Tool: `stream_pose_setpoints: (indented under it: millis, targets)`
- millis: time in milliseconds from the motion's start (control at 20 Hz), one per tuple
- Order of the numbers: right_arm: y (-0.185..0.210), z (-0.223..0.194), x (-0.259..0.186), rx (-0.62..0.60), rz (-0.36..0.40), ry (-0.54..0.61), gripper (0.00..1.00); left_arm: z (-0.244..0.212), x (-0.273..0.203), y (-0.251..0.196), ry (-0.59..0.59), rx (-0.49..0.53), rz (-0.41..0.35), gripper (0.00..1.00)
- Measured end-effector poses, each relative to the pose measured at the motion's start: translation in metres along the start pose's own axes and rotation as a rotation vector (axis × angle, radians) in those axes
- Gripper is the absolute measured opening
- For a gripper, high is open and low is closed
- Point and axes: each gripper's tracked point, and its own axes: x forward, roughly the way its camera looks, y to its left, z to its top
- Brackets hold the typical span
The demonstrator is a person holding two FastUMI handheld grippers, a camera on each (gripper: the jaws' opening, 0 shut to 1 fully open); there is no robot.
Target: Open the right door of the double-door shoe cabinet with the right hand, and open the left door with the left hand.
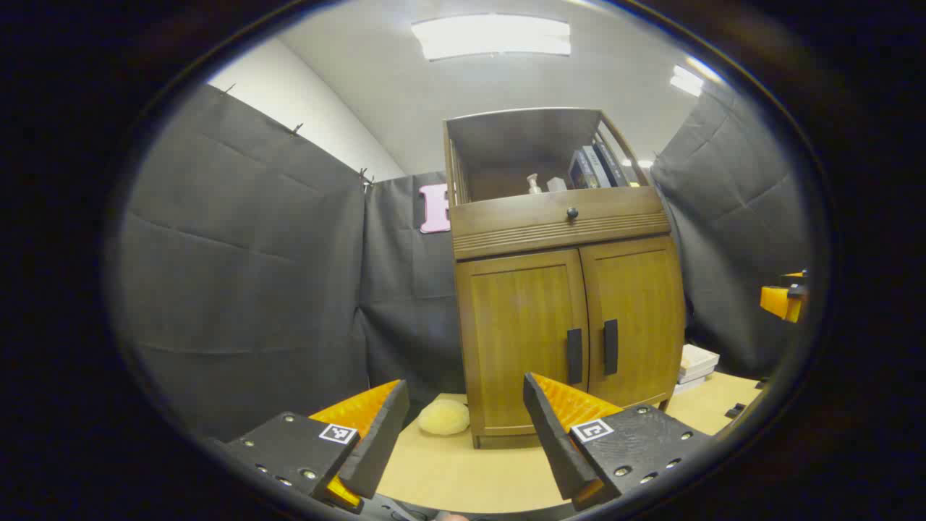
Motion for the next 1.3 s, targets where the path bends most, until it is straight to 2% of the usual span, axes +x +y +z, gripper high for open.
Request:
stream_pose_setpoints:
  millis: [650, 1000, 1300]
  targets:
    - [-0.028, -0.002, 0.006, 0.002, -0.007, -0.014, 0.99, 0.013, -0.004, -0.022, -0.01, 0.01, -0.01, 0.93]
    - [-0.032, -0.015, 0.022, -0.005, 0.047, -0.004, 1.0, 0.002, -0.012, -0.026, 0.017, 0.0, 0.039, 0.93]
    - [-0.01, -0.01, 0.051, 0.029, 0.102, -0.009, 0.99, 0.003, -0.012, -0.023, 0.017, 0.009, 0.078, 0.93]
